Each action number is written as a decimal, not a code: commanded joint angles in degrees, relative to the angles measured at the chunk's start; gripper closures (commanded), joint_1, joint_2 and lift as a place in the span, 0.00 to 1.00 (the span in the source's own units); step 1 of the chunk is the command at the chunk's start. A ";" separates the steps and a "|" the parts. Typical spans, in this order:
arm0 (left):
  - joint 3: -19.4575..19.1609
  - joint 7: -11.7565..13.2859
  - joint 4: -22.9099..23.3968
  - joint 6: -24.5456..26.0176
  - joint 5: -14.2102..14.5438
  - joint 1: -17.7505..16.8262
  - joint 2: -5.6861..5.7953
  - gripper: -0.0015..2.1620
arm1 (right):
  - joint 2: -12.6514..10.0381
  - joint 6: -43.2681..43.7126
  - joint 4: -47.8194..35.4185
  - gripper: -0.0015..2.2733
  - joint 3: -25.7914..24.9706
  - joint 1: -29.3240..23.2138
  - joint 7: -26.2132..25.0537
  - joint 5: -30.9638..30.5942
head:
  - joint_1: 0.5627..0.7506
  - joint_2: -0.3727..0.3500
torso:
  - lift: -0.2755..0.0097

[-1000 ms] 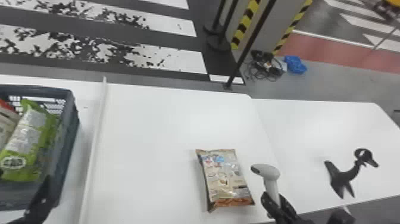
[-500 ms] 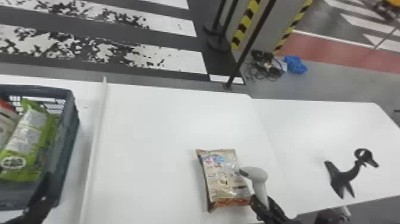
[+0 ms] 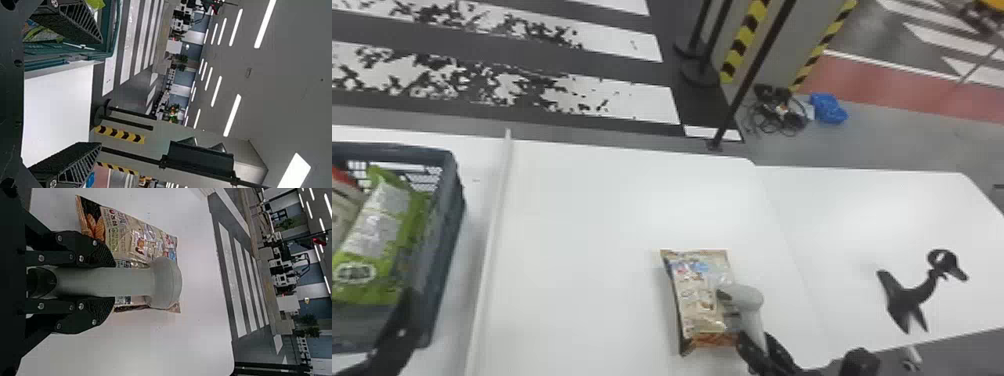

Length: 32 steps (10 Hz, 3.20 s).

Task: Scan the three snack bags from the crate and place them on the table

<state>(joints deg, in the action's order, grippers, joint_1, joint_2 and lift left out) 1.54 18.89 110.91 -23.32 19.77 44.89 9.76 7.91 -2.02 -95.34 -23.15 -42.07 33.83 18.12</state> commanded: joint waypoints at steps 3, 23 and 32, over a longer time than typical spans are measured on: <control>-0.05 -0.08 -0.17 0.08 0.00 -0.24 0.00 0.03 | 0.18 -2.16 -2.13 0.98 -3.04 1.03 0.01 1.39 | 0.70 0.03 | 0.84; 0.83 0.01 0.00 -1.68 -1.49 1.16 0.00 0.03 | 8.97 -27.65 1.21 0.02 -12.97 13.42 13.98 2.01 | 0.70 0.03 | 0.84; 0.83 0.01 0.18 -2.38 -2.11 1.78 0.18 0.03 | 12.83 -35.21 8.68 0.02 0.12 23.35 21.54 -8.80 | 0.70 0.03 | 0.84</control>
<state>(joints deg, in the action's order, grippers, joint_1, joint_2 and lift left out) 2.37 18.90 111.01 -25.74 17.66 46.67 9.93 20.52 -37.81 -87.36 -23.35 -19.12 55.34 9.36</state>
